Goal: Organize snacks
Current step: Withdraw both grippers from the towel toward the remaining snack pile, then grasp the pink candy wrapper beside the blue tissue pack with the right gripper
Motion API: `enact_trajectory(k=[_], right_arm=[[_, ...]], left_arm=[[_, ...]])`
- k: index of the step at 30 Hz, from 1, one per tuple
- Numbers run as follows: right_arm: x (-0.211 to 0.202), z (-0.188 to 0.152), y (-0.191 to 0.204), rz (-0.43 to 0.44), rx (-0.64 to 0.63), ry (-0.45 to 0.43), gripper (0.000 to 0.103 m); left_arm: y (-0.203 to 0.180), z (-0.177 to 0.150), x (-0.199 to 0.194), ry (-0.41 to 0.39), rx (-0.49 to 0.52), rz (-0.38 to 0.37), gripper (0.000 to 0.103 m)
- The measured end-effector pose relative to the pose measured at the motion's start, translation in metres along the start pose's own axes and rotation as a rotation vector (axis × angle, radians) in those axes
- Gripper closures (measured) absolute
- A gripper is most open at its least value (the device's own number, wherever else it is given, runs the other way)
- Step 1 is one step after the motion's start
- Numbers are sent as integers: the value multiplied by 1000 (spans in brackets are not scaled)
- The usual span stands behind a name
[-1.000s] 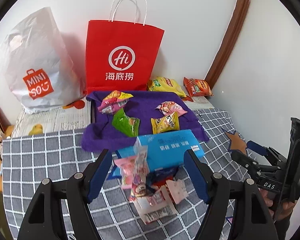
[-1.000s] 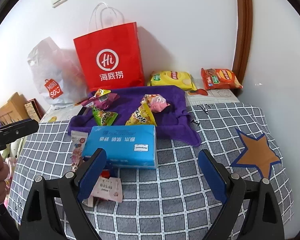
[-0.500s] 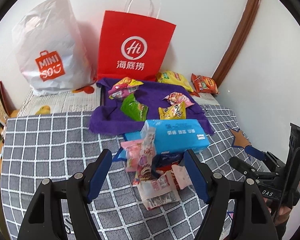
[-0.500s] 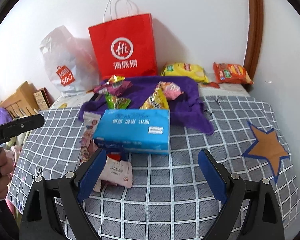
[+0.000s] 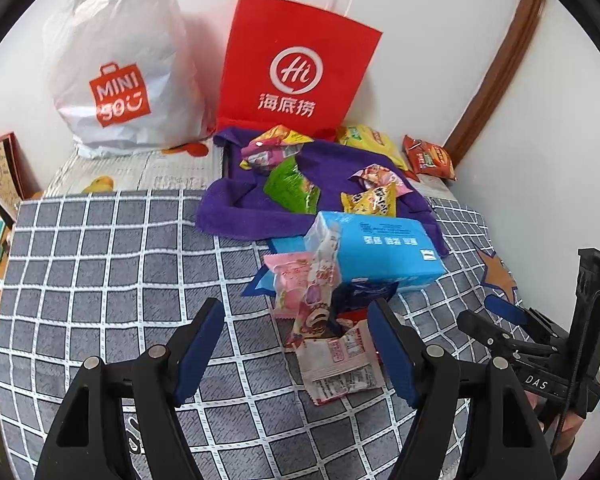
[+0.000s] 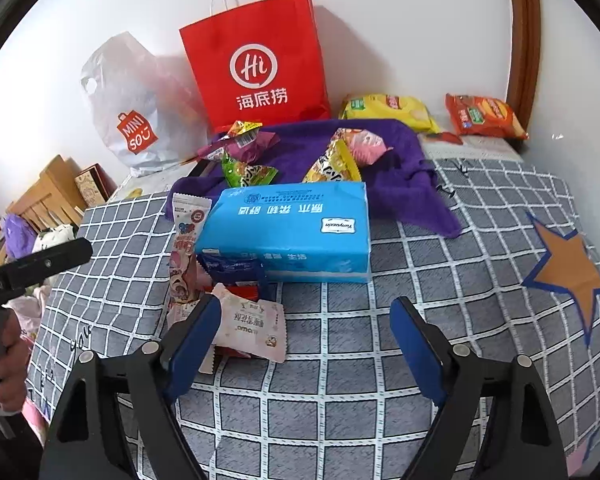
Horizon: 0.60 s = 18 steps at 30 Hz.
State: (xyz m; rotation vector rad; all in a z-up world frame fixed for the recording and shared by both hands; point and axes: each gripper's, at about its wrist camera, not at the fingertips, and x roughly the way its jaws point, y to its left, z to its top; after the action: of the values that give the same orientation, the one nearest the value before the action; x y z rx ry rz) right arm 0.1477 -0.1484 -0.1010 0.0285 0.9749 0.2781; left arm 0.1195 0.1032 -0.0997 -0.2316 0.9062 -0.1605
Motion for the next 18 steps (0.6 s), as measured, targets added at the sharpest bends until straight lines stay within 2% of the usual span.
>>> enact_trajectory(k=[18], right_arm=[[33,-6,-3,22,33,60,18]], left_arm=[[13,-7,18,46,-24,-3,31]])
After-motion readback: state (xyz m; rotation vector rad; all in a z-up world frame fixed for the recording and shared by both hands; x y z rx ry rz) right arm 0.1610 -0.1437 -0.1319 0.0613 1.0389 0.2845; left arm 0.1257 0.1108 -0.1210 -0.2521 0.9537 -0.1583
